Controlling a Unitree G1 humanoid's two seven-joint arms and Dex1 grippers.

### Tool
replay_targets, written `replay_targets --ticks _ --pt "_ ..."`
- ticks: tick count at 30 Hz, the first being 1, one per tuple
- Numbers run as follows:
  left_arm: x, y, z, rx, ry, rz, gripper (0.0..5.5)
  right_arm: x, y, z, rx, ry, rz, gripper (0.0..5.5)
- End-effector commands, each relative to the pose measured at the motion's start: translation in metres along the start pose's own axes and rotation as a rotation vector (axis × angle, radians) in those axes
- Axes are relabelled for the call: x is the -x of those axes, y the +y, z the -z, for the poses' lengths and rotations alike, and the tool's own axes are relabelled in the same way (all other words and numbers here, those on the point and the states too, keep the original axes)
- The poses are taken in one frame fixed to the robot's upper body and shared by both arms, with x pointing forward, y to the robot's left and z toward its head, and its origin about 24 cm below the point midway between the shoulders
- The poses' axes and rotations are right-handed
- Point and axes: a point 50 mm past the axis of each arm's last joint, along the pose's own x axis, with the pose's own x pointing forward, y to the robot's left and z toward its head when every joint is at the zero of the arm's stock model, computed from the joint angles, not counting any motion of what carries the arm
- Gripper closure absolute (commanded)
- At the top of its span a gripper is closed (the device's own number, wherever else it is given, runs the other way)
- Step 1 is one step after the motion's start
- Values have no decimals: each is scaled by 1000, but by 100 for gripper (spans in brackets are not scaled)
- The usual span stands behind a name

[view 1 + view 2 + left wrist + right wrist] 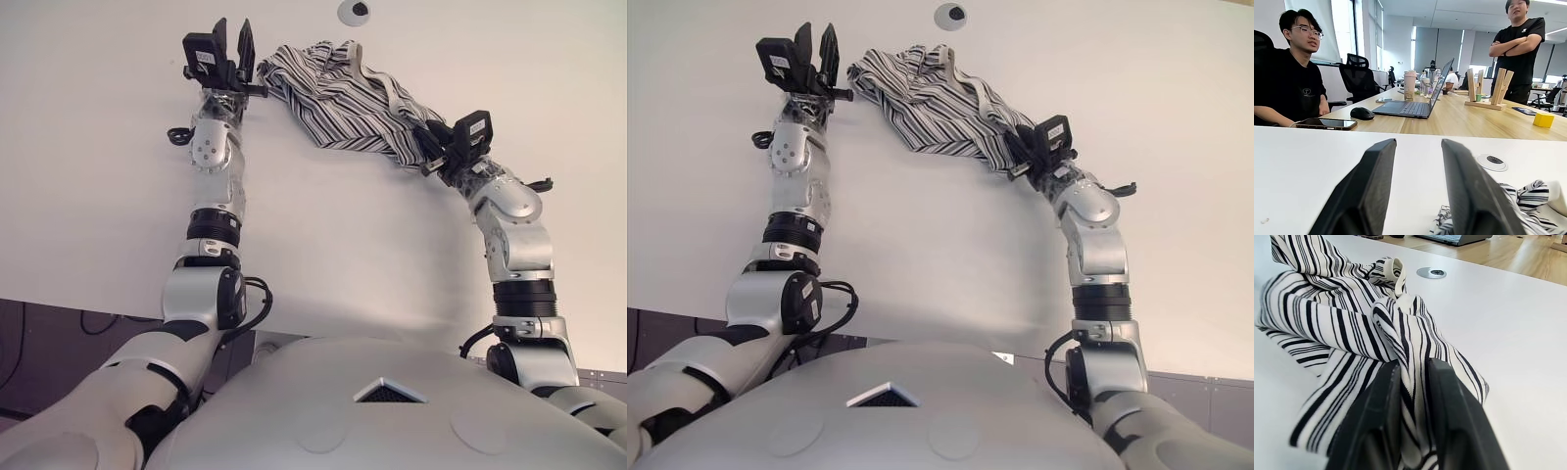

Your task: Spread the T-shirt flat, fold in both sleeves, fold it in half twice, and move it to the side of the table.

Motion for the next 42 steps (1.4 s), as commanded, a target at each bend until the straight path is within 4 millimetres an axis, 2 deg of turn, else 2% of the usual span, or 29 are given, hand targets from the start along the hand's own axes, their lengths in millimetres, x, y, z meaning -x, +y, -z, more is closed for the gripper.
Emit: replay_targets --ticks 1,4,7,9,11,12,14,16,18,20,23,26,29,32,37,42 --pt "1 -2 2 4 15 3 382 1 -8 0 37 22 30 533" --pt "0 0 1 -1 10 2 382 -2 -9 -13 76 -46 32 548" --pt "-9 8 -15 -5 -10 52 382 -1 7 -52 32 -240 -170 548" --pt "-17 18 -35 -29 -39 138 382 20 18 -71 -22 -258 -448 548" --pt "-23 23 -53 -66 -66 242 382 50 25 -79 -64 -160 -736 548" --pt "-25 24 -58 -81 -71 274 382 60 26 -80 -75 -104 -821 548" --pt "-27 22 -70 -113 -85 368 382 88 20 -69 -45 140 -961 548" --pt "-23 18 -76 -145 -89 476 382 102 0 -60 8 320 -953 548" --pt "-10 14 -71 -167 -52 604 382 96 -19 -63 39 313 -859 548" --pt "6 8 -63 -176 -5 730 382 88 -27 -66 43 260 -792 548" --pt "27 -11 -58 -231 19 928 382 84 -26 -62 38 221 -760 548" --pt "39 -33 -49 -358 40 1068 382 82 -19 -56 26 213 -768 548" --pt "42 -53 -38 -489 43 1165 382 81 -14 -54 14 202 -772 548" --pt "41 -64 -29 -601 42 1221 382 78 -13 -55 13 192 -769 548" --pt "33 -74 -13 -775 45 1228 382 76 -10 -54 13 183 -771 548" --pt "28 -71 -2 -904 62 1223 382 72 -7 -49 11 179 -773 548"
